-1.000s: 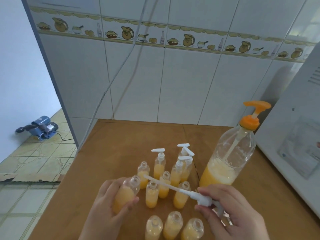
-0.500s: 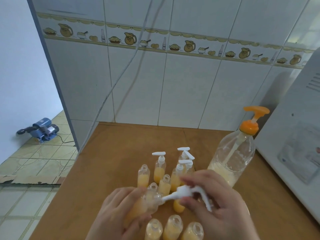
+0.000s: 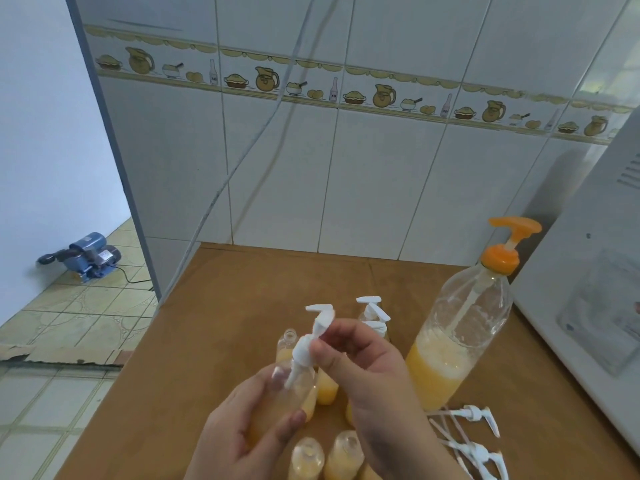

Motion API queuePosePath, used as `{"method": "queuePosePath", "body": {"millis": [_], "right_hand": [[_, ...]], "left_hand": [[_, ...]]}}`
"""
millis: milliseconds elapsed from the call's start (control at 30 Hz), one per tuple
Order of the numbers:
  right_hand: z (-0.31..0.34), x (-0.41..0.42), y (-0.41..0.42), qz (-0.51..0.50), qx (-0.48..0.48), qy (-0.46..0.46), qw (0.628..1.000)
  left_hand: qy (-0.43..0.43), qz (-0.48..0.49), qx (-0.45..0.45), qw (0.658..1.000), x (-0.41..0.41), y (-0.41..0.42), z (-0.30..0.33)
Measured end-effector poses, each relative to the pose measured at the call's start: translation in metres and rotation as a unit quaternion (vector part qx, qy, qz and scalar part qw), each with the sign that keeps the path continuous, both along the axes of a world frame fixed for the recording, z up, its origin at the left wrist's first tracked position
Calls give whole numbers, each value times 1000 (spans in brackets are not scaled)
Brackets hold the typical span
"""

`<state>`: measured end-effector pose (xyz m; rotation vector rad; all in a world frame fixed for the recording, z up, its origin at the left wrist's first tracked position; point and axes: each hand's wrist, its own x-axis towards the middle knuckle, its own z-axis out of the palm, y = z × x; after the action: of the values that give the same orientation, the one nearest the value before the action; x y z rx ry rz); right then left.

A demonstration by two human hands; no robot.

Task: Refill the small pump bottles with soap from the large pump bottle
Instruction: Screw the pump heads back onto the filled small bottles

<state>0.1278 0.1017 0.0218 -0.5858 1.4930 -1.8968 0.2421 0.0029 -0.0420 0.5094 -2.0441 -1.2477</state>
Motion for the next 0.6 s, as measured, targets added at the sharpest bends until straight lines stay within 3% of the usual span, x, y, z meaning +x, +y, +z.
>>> {"method": "queuePosePath", "body": {"millis": [133, 233, 400, 600], "right_hand": [[-3, -4, -2, 46, -24, -64, 997], [-6, -2, -2, 63, -68, -106, 990], [-15, -3, -2, 24, -13, -25, 999], [-14, -5, 4, 14, -39, -118, 992]], "left_hand": [[-12, -21, -21, 999, -1, 3, 9], [-2, -14, 18, 1000, -4, 2, 11], [-11, -11, 47, 999, -2, 3, 9], [-53, -59, 72, 994, -5, 0, 13]]}}
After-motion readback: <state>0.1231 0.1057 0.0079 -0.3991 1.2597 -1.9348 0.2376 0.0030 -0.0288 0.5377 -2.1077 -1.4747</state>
